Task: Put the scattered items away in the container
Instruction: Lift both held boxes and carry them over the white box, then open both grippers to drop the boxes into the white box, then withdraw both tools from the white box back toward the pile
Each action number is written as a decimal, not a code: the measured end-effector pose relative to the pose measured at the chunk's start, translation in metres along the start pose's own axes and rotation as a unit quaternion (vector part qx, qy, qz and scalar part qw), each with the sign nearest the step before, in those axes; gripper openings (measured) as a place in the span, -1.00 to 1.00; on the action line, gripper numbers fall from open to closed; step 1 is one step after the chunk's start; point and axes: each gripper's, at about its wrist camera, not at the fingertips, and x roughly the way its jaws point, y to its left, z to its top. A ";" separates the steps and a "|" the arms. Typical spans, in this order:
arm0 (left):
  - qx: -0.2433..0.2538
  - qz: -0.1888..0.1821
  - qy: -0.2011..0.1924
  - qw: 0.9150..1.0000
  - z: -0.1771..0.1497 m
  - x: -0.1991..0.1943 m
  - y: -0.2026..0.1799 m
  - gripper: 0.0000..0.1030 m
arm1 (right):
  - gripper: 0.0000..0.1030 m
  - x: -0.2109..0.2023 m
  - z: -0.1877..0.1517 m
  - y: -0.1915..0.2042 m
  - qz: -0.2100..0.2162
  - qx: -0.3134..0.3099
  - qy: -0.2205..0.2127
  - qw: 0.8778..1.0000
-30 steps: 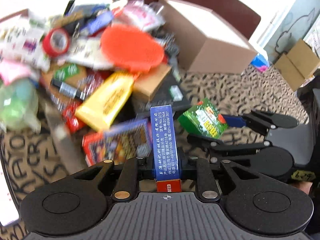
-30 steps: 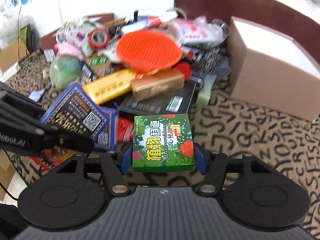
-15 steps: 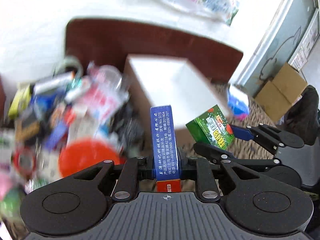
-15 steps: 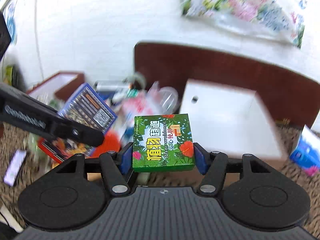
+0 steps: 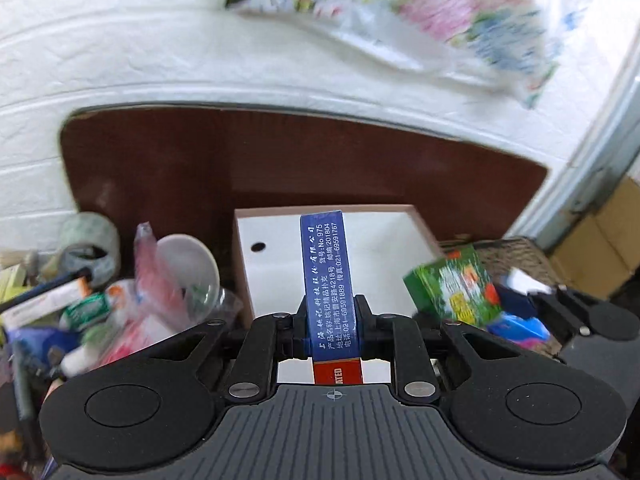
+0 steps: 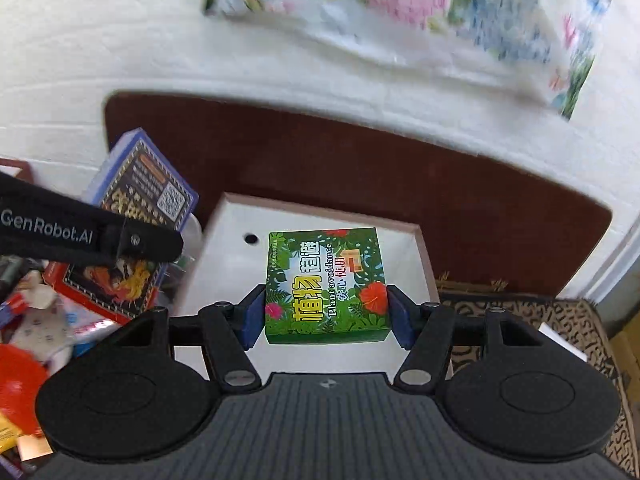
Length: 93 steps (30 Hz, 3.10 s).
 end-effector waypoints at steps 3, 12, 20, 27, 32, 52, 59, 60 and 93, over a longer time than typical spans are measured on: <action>0.000 0.005 0.025 1.000 0.012 0.047 -0.002 -0.67 | 0.30 0.041 -0.002 -0.010 0.002 0.006 0.028 1.000; -0.020 0.053 0.060 0.997 0.023 0.156 0.009 -0.67 | 0.30 0.140 0.000 -0.033 0.006 0.025 0.079 0.997; -0.017 0.065 0.081 0.994 0.021 0.200 0.011 -0.66 | 0.30 0.193 -0.009 -0.036 0.005 0.030 0.127 0.991; -0.010 0.069 0.091 0.993 0.017 0.219 0.014 -0.47 | 0.30 0.206 -0.020 -0.030 0.011 0.030 0.141 0.989; -0.016 0.044 0.093 0.995 0.017 0.221 0.014 0.51 | 0.63 0.203 -0.025 -0.026 0.011 0.027 0.141 0.990; -0.011 0.009 0.105 0.994 0.010 0.165 -0.008 0.88 | 0.94 0.154 -0.018 -0.029 0.054 0.055 0.137 0.988; -0.001 0.018 0.080 0.997 0.008 0.131 -0.013 0.89 | 0.94 0.127 -0.004 -0.033 0.052 0.055 0.115 0.990; 0.002 0.019 0.076 0.997 0.008 0.125 -0.013 0.89 | 0.94 0.120 -0.004 -0.032 0.052 0.057 0.112 0.991; 0.107 0.064 -0.127 0.984 -0.130 -0.121 -0.024 0.91 | 0.96 -0.124 -0.071 0.070 0.081 0.018 -0.016 0.996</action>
